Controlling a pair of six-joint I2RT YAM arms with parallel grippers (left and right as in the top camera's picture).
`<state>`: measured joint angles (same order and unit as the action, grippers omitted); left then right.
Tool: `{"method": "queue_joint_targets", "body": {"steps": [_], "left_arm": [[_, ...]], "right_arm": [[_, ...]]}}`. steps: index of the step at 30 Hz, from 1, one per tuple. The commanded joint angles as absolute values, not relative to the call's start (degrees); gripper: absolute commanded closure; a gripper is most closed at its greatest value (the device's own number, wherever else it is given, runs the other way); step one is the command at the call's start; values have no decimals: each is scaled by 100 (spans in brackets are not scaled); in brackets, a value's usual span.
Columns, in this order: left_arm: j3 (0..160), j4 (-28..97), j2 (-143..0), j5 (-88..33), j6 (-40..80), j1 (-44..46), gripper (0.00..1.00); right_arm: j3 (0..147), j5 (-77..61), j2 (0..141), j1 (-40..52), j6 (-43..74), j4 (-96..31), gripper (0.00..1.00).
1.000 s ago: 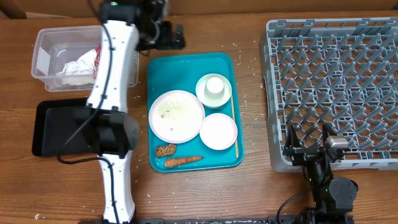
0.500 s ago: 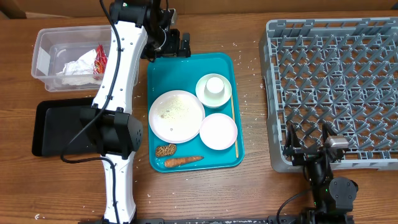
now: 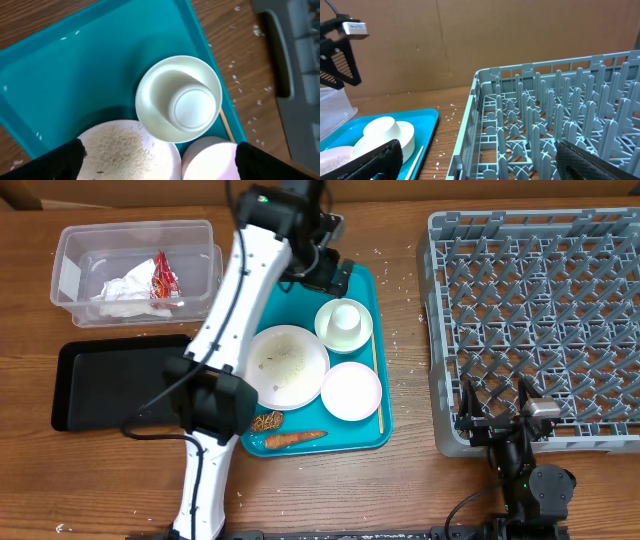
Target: Sort waste into correct bins and load items into the dishwasher
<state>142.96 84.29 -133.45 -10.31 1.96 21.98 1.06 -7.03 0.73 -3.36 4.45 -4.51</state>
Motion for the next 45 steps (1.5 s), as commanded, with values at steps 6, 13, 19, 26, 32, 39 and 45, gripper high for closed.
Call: {"method": "queue_joint_targets", "body": {"steps": [6, 13, 19, 26, 32, 39, 45], "left_arm": [[14265, 8602, -13349, -467, 834, 2418, 5], [14263, 8427, -13349, -454, 816, 2436, 14], [14263, 8337, -13349, -434, 816, 2436, 36], [14263, 8128, -13349, -436, 845, 2436, 90], [14263, 8136, -13349, -423, 834, 2436, 25], [14263, 8232, -13349, 99, 1046, 2412, 43], [14258, 8696, -13349, 209, 1382, 2355, 46]], "right_arm": [[47, -646, 16, -362, 425, -425, 0], [47, -646, 16, -362, 427, -425, 0], [47, -646, 16, -362, 427, -425, 0], [47, -646, 16, -362, 425, -425, 0], [47, -646, 16, -362, 427, -425, 0], [47, -646, 16, -362, 427, -425, 0], [47, -646, 16, -362, 427, -425, 0]]}}
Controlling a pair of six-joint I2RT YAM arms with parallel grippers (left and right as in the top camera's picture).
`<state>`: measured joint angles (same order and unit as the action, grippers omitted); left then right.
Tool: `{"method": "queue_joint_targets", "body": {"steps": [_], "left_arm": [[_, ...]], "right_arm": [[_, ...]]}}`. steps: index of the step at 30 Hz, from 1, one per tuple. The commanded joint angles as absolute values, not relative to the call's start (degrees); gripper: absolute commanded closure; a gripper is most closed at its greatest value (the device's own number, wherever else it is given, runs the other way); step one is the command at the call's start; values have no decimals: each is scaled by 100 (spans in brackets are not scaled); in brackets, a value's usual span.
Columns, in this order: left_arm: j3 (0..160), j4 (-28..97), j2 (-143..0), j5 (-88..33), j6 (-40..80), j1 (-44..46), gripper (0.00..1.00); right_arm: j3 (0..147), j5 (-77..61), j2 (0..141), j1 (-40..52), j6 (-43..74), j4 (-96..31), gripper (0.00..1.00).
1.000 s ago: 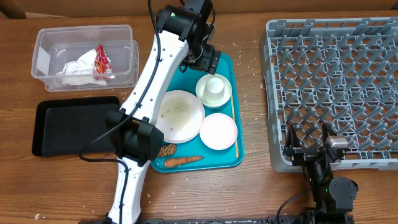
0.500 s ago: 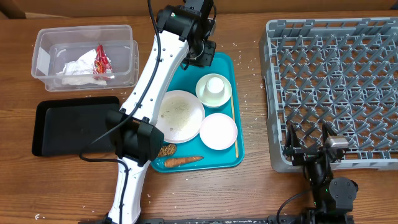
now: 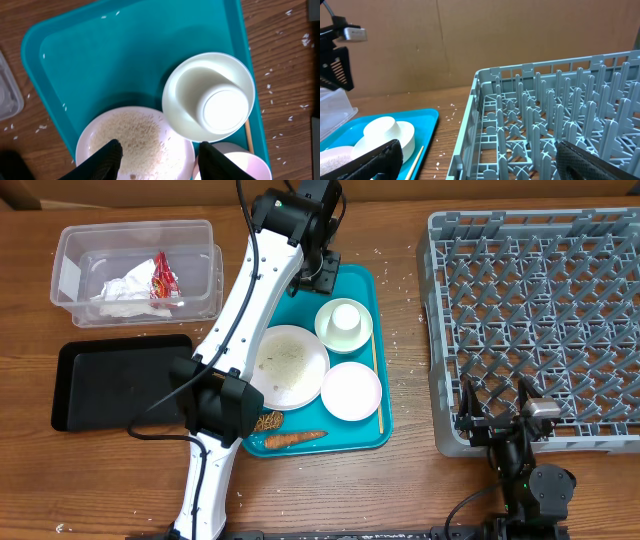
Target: Sort waste into correct bins and load items into the dishwasher
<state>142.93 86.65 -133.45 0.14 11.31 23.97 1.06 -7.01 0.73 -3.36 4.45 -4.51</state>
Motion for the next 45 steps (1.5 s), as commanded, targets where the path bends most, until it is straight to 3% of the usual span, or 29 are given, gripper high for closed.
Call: {"method": "queue_joint_targets", "body": {"steps": [1, 5, 7, 8, 14, 22, 30, 32, 33, 36, 45], "left_arm": [[14258, 8652, -13349, 209, 1380, 2344, 45], [14258, 8503, -13351, 191, 1378, 2322, 31], [14258, 8468, -13351, 224, 1376, 2322, 7], [14258, 8416, -13351, 351, 1378, 2322, 0], [14258, 7850, -13351, 1310, 1640, 1977, 0], [14258, 7559, -13351, 731, 2233, 829, 0], [14258, 7566, -13351, 489, 2231, 250, 0], [14258, 7564, -13351, 486, 2233, 213, 0], [14258, 7559, -13351, 486, 2231, 215, 0], [14258, 7561, -13351, 486, 2231, 220, 0], [14258, 7561, -13351, 486, 2231, 226, 0]], "right_arm": [[47, -646, 16, -362, 427, -425, 0], [47, -646, 16, -362, 427, -425, 0], [47, -646, 16, -362, 427, -425, 0], [47, -646, 16, -362, 427, -425, 0], [47, -646, 16, -362, 427, -425, 0], [47, -646, 16, -362, 427, -425, 0], [47, -449, 16, -362, 515, 40, 0], [47, -1170, 16, -355, 1013, 714, 0], [47, -2281, 16, -355, 1813, 1315, 0], [47, -3677, 16, -355, 2416, 1557, 0], [104, -3096, 16, -355, 3920, 3579, 0]]}}
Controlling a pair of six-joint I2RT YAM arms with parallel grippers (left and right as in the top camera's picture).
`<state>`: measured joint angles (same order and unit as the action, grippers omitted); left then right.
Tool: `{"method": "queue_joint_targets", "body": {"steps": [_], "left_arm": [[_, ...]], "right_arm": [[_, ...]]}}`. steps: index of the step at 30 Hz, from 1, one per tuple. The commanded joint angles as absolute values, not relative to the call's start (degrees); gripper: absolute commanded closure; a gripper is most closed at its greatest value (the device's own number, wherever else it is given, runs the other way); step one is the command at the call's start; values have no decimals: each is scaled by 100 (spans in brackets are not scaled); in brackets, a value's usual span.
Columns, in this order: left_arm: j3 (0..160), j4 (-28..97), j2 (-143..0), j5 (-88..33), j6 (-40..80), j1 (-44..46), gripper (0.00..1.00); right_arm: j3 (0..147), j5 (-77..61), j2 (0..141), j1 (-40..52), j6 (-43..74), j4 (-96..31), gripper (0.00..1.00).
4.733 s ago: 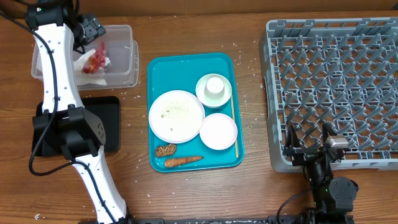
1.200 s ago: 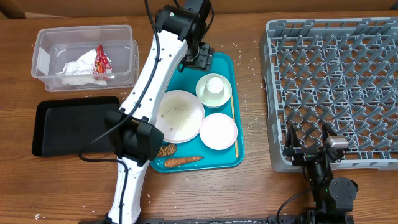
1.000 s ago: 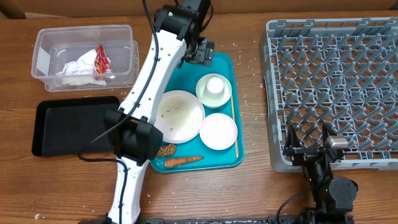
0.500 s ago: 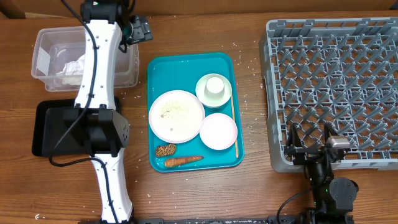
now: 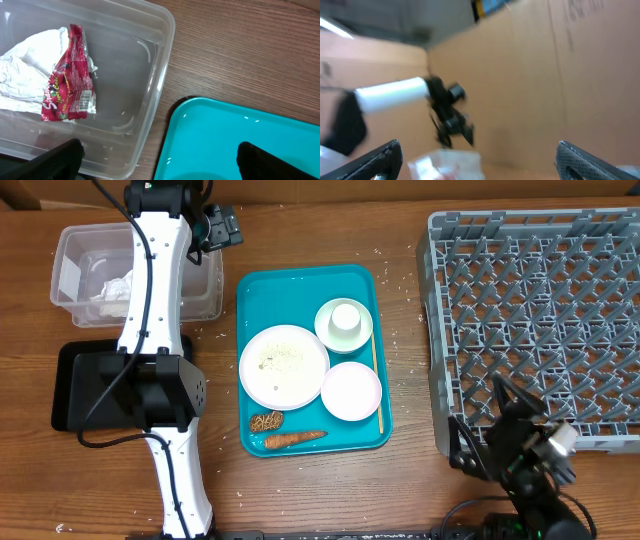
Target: Sort waste into correct bins and load items into the dishwasher
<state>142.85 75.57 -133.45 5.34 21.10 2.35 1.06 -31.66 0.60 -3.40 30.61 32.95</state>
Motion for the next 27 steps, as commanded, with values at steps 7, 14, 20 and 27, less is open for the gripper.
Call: {"method": "queue_joint_targets", "body": {"steps": [7, 14, 20, 27], "left_arm": [[14258, 7561, -13351, 486, 2231, 228, 0], [14258, 7559, -13351, 486, 2231, 228, 0], [14258, 7561, -13351, 486, 2233, 228, 0], [14258, 7561, -13351, 486, 2231, 228, 0]], "right_arm": [[1151, -2816, 508, -355, 3618, 2510, 0], [3686, -4703, 3242, -327, 2362, 528, 0], [5857, -3640, 5902, 582, 810, -2180, 0], [7481, -613, 8370, 2333, 904, -3229, 0]]}}
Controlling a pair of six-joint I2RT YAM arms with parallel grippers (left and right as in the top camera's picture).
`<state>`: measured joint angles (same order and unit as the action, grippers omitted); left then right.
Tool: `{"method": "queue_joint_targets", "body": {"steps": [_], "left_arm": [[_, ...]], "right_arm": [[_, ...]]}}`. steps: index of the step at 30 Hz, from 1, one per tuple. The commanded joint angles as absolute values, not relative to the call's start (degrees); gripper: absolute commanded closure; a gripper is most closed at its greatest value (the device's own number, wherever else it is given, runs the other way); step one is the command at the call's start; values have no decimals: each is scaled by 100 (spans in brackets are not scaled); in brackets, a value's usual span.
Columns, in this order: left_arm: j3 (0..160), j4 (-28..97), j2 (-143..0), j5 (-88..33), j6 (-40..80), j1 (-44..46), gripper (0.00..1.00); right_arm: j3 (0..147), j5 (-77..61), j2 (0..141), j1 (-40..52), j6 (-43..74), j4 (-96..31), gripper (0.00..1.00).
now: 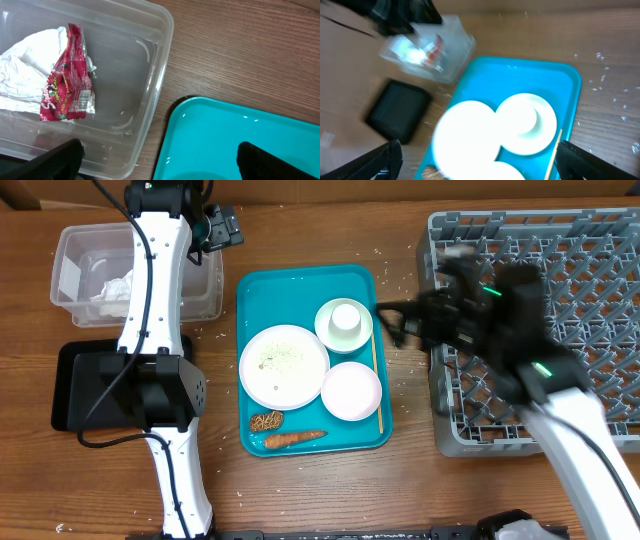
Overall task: Sort waste into correct bins and load items into the dishwasher
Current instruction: 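Reach the right gripper to the white cup and grasp it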
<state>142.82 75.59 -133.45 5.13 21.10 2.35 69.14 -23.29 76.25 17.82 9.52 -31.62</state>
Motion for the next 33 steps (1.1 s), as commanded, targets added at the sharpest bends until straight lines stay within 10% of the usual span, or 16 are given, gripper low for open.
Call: {"method": "queue_joint_targets", "body": {"steps": [1, 18, 33], "left_arm": [[14258, 7561, -13351, 486, 2231, 228, 0], [14258, 7561, -13351, 486, 2231, 231, 0], [14258, 7561, -13351, 486, 2231, 226, 0]], "right_arm": [[7601, -405, 8648, 2436, 1087, -3208, 0], [7728, -1382, 10606, 2668, 2023, -2141, 0], [7725, 974, 11080, 3232, 2862, -2322, 0]]}}
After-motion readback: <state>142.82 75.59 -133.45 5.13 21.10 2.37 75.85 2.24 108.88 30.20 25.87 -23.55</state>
